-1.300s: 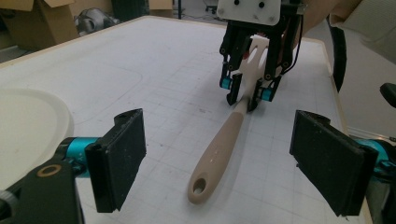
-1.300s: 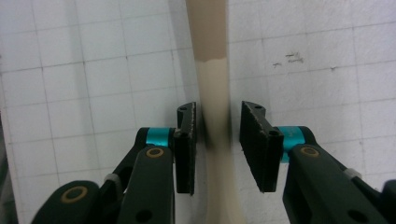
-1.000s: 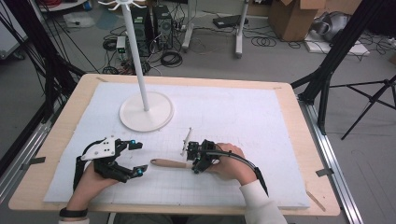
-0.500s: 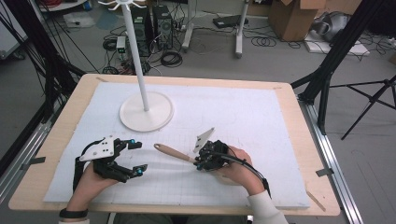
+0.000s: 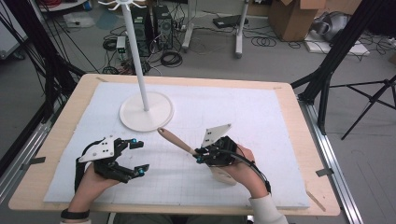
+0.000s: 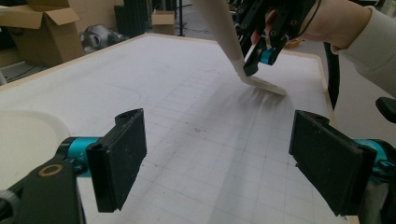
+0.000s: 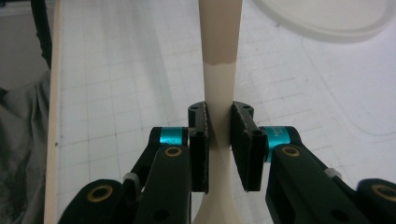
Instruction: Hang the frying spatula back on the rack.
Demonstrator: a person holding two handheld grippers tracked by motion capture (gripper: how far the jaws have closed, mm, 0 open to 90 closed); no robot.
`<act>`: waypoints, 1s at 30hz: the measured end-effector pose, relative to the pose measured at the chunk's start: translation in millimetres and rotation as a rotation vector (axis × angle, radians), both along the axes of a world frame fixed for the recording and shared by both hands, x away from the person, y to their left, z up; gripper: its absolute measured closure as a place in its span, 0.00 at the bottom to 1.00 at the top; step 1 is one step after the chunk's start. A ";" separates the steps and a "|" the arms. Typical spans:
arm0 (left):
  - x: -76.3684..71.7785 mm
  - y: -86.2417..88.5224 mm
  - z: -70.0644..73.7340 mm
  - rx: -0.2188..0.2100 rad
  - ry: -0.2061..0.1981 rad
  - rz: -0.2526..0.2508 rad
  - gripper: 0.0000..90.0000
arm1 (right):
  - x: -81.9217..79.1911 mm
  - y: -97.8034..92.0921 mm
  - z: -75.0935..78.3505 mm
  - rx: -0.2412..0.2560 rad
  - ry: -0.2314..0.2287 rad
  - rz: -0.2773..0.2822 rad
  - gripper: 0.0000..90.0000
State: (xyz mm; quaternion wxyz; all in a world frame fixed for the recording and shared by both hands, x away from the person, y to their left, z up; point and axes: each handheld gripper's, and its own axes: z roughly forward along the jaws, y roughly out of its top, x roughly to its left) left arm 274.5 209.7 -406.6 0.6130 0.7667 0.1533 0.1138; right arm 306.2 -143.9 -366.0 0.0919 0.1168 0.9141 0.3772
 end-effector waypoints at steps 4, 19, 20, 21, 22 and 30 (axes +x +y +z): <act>-2.0 -5.8 4.3 -0.004 -0.019 0.015 0.22 | -4.6 -5.6 9.4 0.063 -0.031 -0.032 0.86; -14.0 -34.1 29.9 -0.119 -0.088 0.094 0.24 | -11.7 -5.8 24.8 0.150 -0.098 -0.060 0.86; -14.5 -36.2 31.9 -0.120 -0.094 0.101 0.24 | -12.5 -5.8 25.8 0.155 -0.104 -0.067 0.86; -14.8 -40.0 36.3 -0.133 -0.100 0.105 0.24 | -12.8 -5.8 26.7 0.165 -0.112 -0.065 0.86; -14.9 -41.5 38.7 -0.139 -0.101 0.104 0.24 | -13.5 -5.8 27.9 0.173 -0.112 -0.069 0.86; -15.7 -61.0 54.9 -0.199 -0.092 0.156 0.27 | -18.7 -3.1 34.1 0.195 -0.145 -0.082 0.86</act>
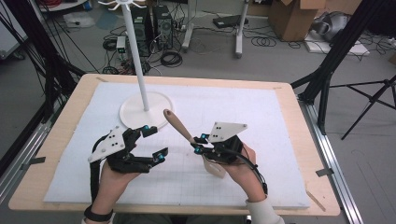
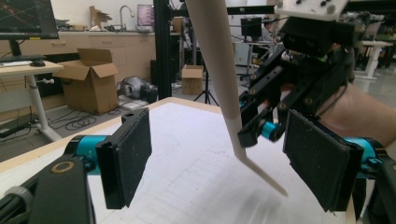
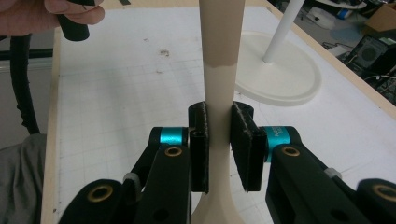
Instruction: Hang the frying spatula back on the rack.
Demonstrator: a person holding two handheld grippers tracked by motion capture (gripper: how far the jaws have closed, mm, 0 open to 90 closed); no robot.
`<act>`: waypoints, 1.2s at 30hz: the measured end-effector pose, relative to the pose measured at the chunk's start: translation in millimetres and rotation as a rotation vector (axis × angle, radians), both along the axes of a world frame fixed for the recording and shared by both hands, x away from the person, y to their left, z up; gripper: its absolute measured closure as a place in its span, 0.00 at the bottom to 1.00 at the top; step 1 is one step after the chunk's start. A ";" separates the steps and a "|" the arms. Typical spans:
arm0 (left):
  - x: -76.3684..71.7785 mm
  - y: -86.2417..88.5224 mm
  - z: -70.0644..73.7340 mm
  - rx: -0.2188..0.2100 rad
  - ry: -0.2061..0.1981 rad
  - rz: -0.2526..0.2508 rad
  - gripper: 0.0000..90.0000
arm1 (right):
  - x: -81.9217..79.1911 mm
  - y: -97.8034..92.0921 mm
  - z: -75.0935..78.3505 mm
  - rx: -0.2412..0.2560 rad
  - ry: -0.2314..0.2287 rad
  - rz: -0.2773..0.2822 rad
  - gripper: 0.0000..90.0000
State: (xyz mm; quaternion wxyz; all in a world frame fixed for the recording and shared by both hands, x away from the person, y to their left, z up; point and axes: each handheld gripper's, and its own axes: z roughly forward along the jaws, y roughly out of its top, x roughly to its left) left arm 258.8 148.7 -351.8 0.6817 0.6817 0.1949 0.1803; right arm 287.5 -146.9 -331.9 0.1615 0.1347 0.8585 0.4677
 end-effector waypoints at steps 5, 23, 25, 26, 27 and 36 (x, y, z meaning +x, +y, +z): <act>1.0 -9.7 1.7 -0.024 0.020 0.031 0.27 | -3.6 2.3 1.9 0.005 -0.034 -0.023 0.86; 4.9 -47.9 4.5 -0.158 0.056 0.198 0.37 | -8.1 9.7 2.3 0.057 -0.069 -0.077 0.86; 5.3 -49.2 4.4 -0.163 0.060 0.204 0.39 | -9.0 10.3 2.4 0.053 -0.074 -0.083 0.86; 5.8 -51.0 4.5 -0.169 0.059 0.211 0.39 | -9.2 10.9 2.2 0.056 -0.074 -0.081 0.86; 6.4 -52.5 4.5 -0.166 0.061 0.215 0.41 | -9.6 11.0 2.1 0.057 -0.073 -0.085 0.86; 11.7 -61.0 2.5 -0.184 0.102 0.207 0.56 | -11.0 10.9 1.2 0.069 -0.097 -0.103 0.86</act>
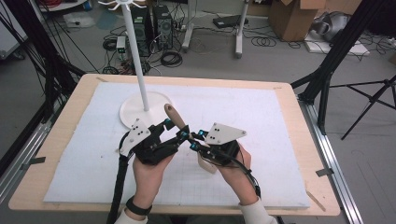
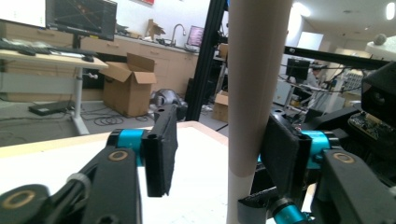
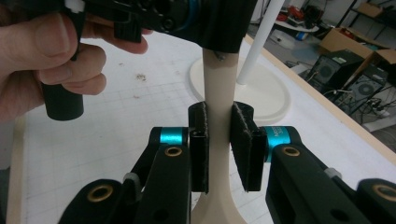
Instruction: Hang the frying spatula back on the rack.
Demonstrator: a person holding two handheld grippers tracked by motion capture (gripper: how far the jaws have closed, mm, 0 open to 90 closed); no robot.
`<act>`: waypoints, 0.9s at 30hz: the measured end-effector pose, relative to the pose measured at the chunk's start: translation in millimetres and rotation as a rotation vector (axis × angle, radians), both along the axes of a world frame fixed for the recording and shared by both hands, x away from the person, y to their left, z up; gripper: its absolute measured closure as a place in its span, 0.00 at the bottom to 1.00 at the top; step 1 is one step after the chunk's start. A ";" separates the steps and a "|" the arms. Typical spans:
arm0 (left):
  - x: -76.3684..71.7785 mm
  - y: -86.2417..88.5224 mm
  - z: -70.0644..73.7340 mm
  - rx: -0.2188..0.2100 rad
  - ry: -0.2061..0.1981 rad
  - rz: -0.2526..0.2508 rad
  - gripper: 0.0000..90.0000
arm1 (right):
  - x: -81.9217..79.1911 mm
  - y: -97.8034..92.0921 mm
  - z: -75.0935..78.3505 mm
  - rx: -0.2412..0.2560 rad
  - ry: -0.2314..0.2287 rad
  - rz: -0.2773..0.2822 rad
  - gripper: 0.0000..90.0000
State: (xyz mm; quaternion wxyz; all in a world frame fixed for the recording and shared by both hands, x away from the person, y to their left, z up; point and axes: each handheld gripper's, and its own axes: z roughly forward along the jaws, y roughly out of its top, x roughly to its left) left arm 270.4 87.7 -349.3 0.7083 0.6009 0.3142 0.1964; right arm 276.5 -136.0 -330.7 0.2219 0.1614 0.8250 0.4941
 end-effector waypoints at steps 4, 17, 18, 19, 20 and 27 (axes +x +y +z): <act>1.1 -0.6 0.2 0.002 -0.001 -0.008 0.61 | -0.1 0.2 -0.3 -0.003 -0.002 -0.006 0.86; 3.4 -1.0 4.4 0.037 -0.032 -0.090 0.84 | 1.7 1.2 -2.2 0.006 -0.005 -0.022 0.86; 4.2 -0.1 5.0 0.044 -0.033 -0.098 0.84 | 1.6 1.6 -2.2 0.007 -0.005 -0.021 0.86; 5.1 0.5 5.6 0.045 -0.034 -0.110 0.84 | 2.9 1.4 -2.4 0.009 -0.006 -0.010 0.85; 6.3 1.5 6.4 0.048 -0.034 -0.122 0.84 | 3.6 1.3 -2.6 0.013 -0.004 -0.001 0.84; 16.2 13.1 15.9 0.093 -0.047 -0.206 0.84 | 3.7 -2.9 -1.6 0.039 -0.020 0.012 0.65</act>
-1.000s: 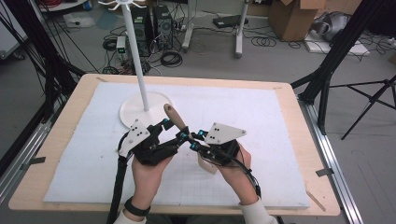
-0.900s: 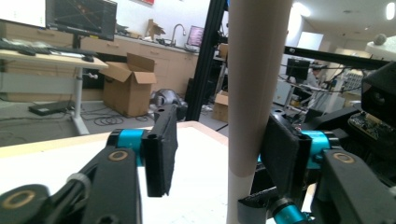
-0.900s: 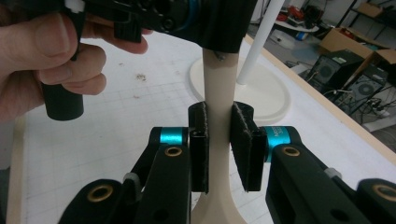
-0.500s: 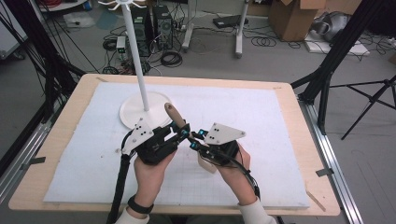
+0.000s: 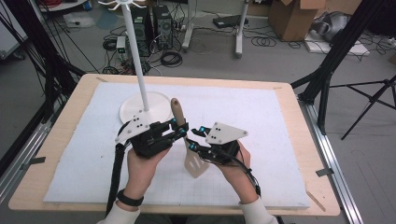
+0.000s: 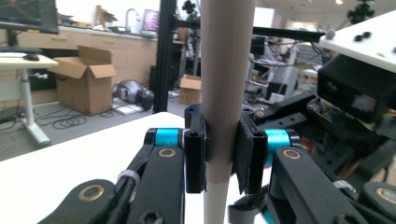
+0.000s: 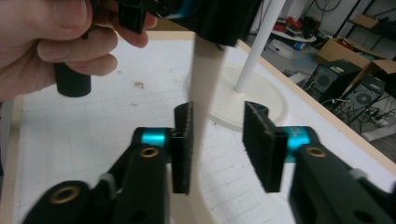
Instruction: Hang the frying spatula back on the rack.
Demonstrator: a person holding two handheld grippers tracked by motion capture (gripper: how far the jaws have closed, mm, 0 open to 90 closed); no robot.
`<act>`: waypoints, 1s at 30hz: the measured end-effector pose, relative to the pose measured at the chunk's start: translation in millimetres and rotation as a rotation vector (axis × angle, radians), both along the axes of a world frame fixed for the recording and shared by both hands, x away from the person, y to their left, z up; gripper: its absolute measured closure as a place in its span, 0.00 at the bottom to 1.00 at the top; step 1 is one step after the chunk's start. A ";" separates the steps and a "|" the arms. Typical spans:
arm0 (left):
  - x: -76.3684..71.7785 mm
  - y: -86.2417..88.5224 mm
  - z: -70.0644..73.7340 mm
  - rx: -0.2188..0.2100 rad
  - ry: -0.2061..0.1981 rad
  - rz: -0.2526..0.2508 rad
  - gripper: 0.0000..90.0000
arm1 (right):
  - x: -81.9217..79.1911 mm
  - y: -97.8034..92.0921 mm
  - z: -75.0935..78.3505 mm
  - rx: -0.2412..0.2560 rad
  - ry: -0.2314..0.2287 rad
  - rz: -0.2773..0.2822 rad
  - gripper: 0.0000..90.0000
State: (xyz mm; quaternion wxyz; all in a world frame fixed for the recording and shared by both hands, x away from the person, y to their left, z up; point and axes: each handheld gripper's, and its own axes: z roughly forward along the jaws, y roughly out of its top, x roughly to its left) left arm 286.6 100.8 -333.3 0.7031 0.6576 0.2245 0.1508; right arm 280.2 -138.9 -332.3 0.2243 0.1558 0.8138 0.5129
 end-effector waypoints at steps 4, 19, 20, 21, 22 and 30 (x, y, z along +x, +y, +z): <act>7.1 13.8 8.3 0.041 -0.026 -0.040 0.84 | 1.5 -11.7 0.9 0.046 -0.003 0.022 0.55; 32.6 51.9 39.2 0.107 -0.073 -0.172 0.84 | 2.6 -56.3 -13.6 0.118 0.032 0.038 0.38; 36.6 56.1 43.5 0.102 -0.073 -0.184 0.84 | 2.5 -57.9 -14.2 0.118 0.034 0.041 0.38; 39.4 59.8 47.3 0.105 -0.075 -0.187 0.84 | 2.7 -62.2 -16.0 0.120 0.033 0.035 0.38; 42.0 62.8 51.0 0.099 -0.076 -0.186 0.84 | 3.7 -64.1 -16.7 0.125 0.023 0.034 0.38; 64.5 83.7 78.3 0.097 -0.076 -0.206 0.84 | 4.4 -73.2 -23.0 0.125 0.054 0.023 0.33</act>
